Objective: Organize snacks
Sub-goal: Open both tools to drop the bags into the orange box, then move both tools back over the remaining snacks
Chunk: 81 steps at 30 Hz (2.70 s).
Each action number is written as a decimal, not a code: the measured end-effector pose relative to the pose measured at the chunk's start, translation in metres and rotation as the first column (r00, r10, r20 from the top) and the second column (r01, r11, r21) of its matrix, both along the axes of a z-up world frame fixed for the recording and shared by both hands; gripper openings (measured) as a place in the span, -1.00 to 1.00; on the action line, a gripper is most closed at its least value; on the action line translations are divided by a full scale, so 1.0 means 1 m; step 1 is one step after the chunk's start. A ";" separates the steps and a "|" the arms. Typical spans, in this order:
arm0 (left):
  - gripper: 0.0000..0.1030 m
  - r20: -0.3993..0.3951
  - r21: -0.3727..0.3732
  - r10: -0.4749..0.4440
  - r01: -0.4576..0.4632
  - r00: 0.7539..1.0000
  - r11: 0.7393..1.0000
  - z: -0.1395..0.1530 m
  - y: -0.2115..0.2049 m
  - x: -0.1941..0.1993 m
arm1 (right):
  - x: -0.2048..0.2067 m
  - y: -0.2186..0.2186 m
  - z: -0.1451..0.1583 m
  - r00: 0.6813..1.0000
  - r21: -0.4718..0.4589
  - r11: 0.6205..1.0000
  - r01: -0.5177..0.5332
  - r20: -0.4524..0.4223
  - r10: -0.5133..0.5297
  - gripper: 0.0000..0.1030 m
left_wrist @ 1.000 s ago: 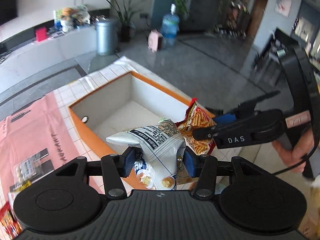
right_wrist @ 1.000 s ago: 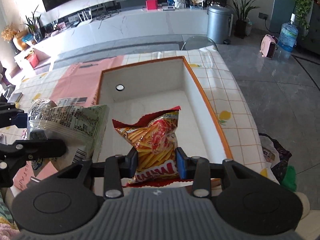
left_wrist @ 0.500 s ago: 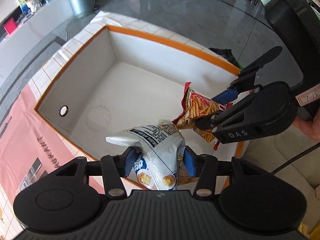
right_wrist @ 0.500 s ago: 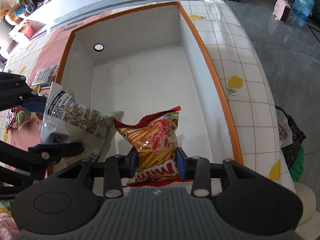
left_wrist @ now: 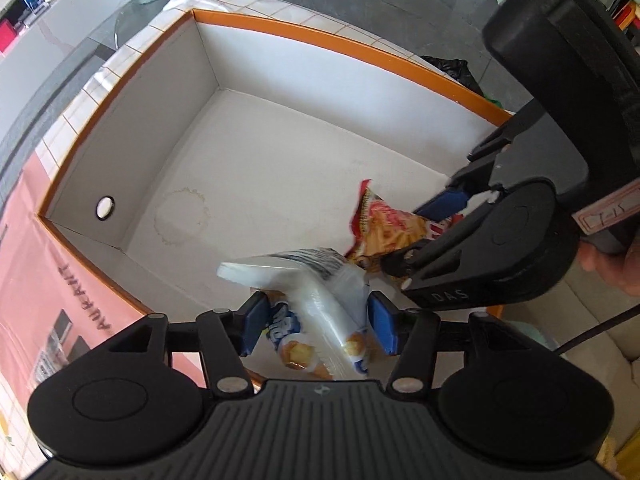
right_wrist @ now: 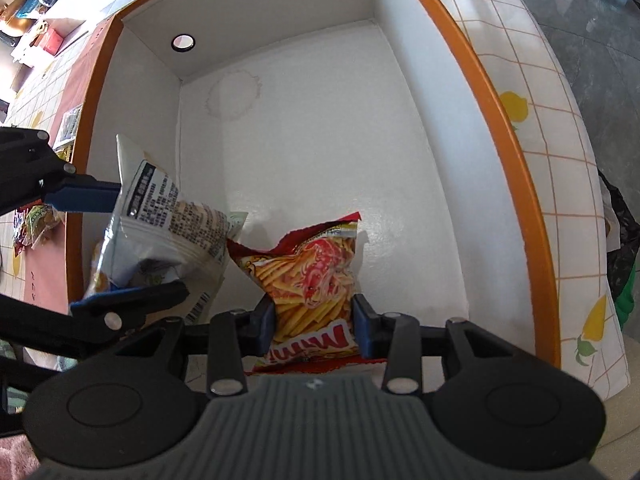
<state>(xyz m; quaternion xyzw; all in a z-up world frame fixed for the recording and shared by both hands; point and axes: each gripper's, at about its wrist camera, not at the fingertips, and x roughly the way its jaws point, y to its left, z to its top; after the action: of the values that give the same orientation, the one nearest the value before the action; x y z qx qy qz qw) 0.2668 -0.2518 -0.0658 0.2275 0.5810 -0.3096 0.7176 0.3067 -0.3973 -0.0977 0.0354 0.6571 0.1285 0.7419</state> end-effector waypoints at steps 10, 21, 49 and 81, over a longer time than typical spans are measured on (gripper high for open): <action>0.28 0.012 -0.038 0.016 -0.016 1.000 0.999 0.014 0.017 -0.008 | -0.001 0.001 0.007 0.999 0.049 0.998 0.038 -0.014 -0.037 -0.15; 0.31 0.072 -0.079 0.012 -0.007 0.997 0.997 0.045 0.026 -0.024 | -0.014 0.021 0.021 0.999 -0.023 1.000 0.016 0.032 -0.016 -0.14; 0.36 0.386 -0.274 0.336 -0.242 0.859 0.931 0.110 0.160 -0.132 | -0.121 0.109 0.128 0.910 -0.128 0.988 -0.084 0.393 0.128 0.27; 0.52 0.283 -0.527 0.747 -0.553 0.602 0.645 -0.001 0.307 -0.183 | -0.184 0.253 0.015 0.689 -0.051 0.996 -0.077 0.719 0.090 0.47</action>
<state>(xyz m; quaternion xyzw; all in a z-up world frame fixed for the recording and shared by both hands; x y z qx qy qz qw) 0.0842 0.0549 -0.0669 -0.0827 0.3546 -0.0615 0.9293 0.1222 -0.1445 -0.0825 -0.0539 0.3158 0.1602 0.9336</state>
